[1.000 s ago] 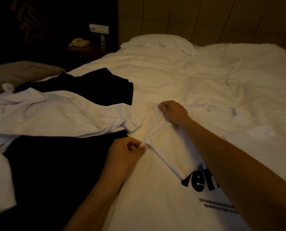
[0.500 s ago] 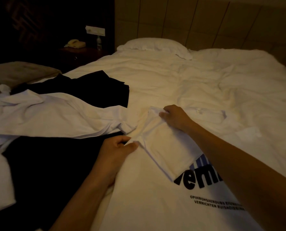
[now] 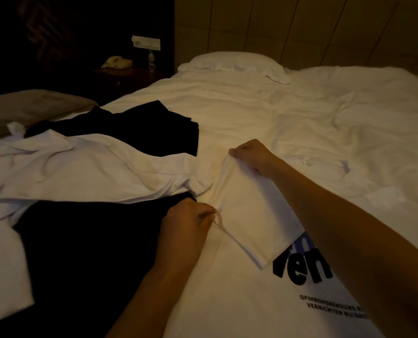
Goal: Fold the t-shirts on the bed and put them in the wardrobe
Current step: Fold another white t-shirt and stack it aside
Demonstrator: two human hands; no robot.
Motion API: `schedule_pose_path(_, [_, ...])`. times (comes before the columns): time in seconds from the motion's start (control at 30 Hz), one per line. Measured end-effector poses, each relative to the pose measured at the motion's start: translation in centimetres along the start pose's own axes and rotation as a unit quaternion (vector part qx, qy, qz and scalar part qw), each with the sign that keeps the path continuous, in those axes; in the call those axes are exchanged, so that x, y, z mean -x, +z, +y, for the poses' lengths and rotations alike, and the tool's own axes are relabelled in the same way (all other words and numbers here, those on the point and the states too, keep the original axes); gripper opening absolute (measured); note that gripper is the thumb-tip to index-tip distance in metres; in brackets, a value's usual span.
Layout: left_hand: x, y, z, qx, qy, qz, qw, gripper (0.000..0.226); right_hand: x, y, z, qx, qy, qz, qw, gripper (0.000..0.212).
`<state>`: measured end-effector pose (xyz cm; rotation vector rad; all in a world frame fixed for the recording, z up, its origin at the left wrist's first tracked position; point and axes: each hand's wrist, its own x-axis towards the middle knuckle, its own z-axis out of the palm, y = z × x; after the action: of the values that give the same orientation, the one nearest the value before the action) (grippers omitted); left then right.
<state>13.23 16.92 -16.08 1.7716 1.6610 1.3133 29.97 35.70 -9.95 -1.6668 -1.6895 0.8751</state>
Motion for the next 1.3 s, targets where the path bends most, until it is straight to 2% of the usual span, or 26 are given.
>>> schedule_pose_path(0.1, [0.1,0.0,0.3,-0.031,0.006,0.039,0.999,0.010,-0.5,1.1,0.2,-0.031,-0.025,0.018,0.999,0.028])
schedule_pose_path(0.2, [0.3,-0.1,0.7,-0.070,-0.012,0.033,0.997,0.009,-0.5,1.9,0.8,-0.010,-0.057,0.002,0.998,0.028])
schedule_pose_path(0.27, [0.3,-0.1,0.8,-0.100,-0.001,0.035,0.994,0.026,-0.4,1.9,1.2,-0.011,-0.065,-0.010,0.998,0.035])
schedule_pose_path(0.37, [0.2,-0.2,1.2,-0.138,0.077,0.017,0.987,0.049,0.3,1.2,1.5,0.110,-0.090,0.043,0.989,0.030])
schedule_pose_path(0.47, [0.3,-0.1,1.6,-0.125,0.153,-0.088,0.976,0.060,2.8,0.2,2.0,0.217,-0.079,0.104,0.967,0.038])
schedule_pose_path(0.57, [0.7,0.1,1.5,-0.166,0.167,-0.173,0.956,0.071,5.5,-0.5,3.5,0.341,-0.065,0.098,0.933,0.044])
schedule_pose_path(0.7, [0.8,-0.1,1.7,-0.211,0.179,-0.159,0.948,0.062,7.6,-1.3,4.7,0.387,-0.066,0.077,0.916,0.034])
schedule_pose_path(0.8, [0.8,-0.3,1.8,-0.224,0.169,-0.173,0.944,0.069,8.0,-1.8,4.7,0.427,-0.103,0.100,0.893,0.028])
schedule_pose_path(0.87, [0.9,-0.2,1.7,-0.227,0.179,-0.163,0.943,0.069,8.2,-1.9,4.7,0.450,-0.113,0.129,0.876,0.030])
schedule_pose_path(0.97, [0.9,0.0,1.6,-0.210,0.194,-0.163,0.944,0.078,9.3,-2.0,4.5,0.446,-0.126,0.147,0.874,0.040])
schedule_pose_path(1.03, [0.9,0.0,1.5,-0.188,0.222,-0.201,0.935,0.088,10.8,-2.1,4.4,0.436,-0.142,0.128,0.879,0.043])
schedule_pose_path(1.1, [1.1,-0.1,2.0,-0.181,0.241,-0.254,0.919,0.088,12.5,-2.1,5.0,0.424,-0.143,0.075,0.891,0.044])
schedule_pose_path(1.17, [1.2,-0.2,2.3,-0.190,0.222,-0.304,0.907,0.084,13.8,-2.2,6.1,0.437,-0.133,0.016,0.890,0.048])
schedule_pose_path(1.3, [1.5,-0.4,2.9,-0.231,0.222,-0.363,0.875,0.078,14.4,-2.3,7.1,0.421,-0.122,-0.016,0.899,0.071])
